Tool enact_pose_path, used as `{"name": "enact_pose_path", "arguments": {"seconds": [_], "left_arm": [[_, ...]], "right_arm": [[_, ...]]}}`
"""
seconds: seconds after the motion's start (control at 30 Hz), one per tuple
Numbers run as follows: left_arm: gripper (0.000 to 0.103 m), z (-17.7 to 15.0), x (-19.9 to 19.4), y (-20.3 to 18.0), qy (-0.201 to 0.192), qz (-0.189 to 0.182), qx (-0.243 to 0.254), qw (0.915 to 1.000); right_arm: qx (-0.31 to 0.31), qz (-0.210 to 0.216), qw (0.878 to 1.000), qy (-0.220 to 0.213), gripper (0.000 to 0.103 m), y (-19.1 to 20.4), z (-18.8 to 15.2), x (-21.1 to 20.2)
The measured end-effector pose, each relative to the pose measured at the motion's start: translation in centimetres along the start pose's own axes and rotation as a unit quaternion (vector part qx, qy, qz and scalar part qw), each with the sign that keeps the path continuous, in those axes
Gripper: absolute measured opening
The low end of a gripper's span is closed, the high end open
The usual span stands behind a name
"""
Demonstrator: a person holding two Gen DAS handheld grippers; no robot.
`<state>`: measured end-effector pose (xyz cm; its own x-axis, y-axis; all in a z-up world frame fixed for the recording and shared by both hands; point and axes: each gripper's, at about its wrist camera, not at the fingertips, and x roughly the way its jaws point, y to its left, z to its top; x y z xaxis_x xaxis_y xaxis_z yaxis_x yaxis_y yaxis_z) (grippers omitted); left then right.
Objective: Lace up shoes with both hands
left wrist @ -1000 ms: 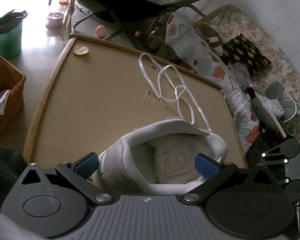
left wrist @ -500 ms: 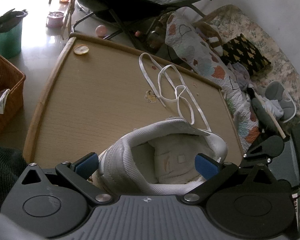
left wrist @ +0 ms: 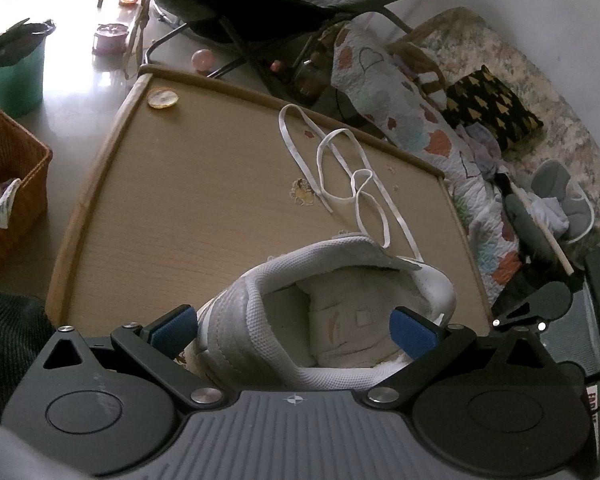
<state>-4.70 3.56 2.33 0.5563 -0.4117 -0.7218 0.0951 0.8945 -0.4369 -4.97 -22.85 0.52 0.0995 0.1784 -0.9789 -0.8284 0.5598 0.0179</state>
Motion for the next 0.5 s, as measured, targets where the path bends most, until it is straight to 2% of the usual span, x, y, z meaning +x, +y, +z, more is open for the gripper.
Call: {"name": "enact_pose_path", "arguments": {"seconds": [0.3,0.5], "left_arm": [[0.103,0.0,0.0,0.4,0.0,-0.002,-0.004,1.0],[0.103,0.2,0.0,0.4,0.001,-0.002,-0.005,1.0]], "right_arm": [[0.078,-0.001,0.996,-0.047,0.005,-0.6,-1.1,-2.3],[0.126,-0.009,0.989,-0.08,0.005,-1.4,-1.4,-4.0]]}}
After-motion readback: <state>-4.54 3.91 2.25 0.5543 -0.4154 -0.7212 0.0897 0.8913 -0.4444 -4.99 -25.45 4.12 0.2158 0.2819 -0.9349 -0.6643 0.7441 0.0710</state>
